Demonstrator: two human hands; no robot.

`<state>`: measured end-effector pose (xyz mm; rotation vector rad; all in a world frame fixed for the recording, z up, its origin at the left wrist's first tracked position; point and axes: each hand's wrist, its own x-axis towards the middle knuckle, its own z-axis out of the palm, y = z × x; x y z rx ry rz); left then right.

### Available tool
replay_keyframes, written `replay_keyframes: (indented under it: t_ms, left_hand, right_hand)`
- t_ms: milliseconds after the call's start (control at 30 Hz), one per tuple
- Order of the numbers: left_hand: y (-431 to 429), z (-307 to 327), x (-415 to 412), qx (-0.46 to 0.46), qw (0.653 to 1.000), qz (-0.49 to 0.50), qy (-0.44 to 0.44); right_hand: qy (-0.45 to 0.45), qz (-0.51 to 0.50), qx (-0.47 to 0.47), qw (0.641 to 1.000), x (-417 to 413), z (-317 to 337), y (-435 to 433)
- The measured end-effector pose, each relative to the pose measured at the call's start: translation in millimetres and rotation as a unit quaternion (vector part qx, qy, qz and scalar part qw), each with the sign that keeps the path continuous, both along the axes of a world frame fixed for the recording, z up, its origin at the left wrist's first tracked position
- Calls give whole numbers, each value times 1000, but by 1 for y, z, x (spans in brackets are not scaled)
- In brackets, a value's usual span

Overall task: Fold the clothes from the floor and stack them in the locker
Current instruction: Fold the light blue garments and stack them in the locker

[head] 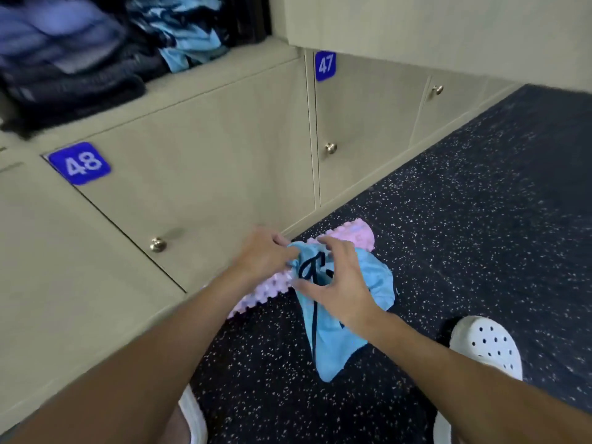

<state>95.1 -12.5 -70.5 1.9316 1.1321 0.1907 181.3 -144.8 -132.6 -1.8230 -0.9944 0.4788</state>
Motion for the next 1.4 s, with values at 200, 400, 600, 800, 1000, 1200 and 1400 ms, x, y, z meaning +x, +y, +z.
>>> replay_keyframes:
  t_ms: [200,400,600,800,1000,1200,1400]
  left_hand:
    - [-16,122,-13,19,996,16,-91]
    - [-33,220,-37,38,981,42,-184]
    - [-51,261,-70,97,962,-48,-252]
    - [-61,243,-77,113,953,-82,-268]
    - [-58,242,-82,125,942,-57,-306]
    - [-56,244,-82,128,932,-50,-335]
    - [-61,225,-80,73,963,-107,-236]
  right_hand:
    - [-32,-5,118,992,6,116,11]
    - [-85,32,149,985,4,236,10]
    - [-44,46,187,980,-14,310,-4]
    - [9,58,159,985,-24,309,-8]
    - [32,55,162,985,-24,309,-7]
    - [48,67,170,982,-28,317,-10]
    - [108,39,201,973,-16,321,-16]
